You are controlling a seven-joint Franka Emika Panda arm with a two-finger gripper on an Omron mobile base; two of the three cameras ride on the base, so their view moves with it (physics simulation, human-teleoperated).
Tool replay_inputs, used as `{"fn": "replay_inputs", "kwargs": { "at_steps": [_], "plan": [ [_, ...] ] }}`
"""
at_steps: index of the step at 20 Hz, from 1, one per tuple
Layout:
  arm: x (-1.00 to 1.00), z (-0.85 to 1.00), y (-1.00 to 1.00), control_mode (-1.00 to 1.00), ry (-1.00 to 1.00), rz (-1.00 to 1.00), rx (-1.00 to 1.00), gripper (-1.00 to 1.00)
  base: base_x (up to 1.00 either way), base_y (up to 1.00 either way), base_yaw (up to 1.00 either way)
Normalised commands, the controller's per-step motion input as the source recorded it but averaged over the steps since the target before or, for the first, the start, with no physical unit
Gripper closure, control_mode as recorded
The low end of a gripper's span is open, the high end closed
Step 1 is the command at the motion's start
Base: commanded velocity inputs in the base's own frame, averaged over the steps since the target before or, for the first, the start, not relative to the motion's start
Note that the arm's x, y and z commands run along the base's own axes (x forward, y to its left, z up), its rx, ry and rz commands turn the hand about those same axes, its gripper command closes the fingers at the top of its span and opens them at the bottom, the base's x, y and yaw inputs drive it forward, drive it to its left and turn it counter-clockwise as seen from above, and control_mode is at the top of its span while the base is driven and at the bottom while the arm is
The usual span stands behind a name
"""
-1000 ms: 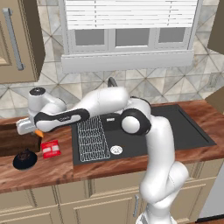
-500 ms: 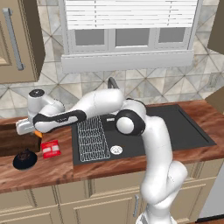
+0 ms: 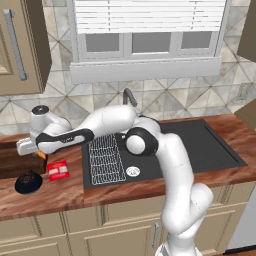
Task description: Pick up all produce items and place them in the sink. Turn on the sink faucet to wash them. Then turn the sink off and put them in the tray.
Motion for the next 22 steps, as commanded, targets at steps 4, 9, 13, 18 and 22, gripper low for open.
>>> {"fn": "replay_inputs", "kwargs": {
  "at_steps": [4, 9, 13, 18, 22],
  "plan": [
    [0.13, -0.12, 0.21, -1.0, 0.0, 0.0, 0.0, 1.0, 0.0, 0.0, 0.0],
    [0.09, -0.11, 0.29, -1.0, 0.0, 0.0, -0.01, 1.0, 0.0, 0.0, 0.0],
    [0.02, -0.04, 0.22, -1.0, 0.0, 0.0, 0.0, 1.0, 0.0, 0.0, 0.0],
    [0.04, -0.03, 0.14, -1.0, 0.04, 0.0, -0.01, 1.0, 0.0, 0.0, 0.0],
    [0.19, -0.09, 0.1, -1.0, 0.02, 0.0, 0.0, 1.0, 0.0, 0.0, 0.0]
  ]
}}
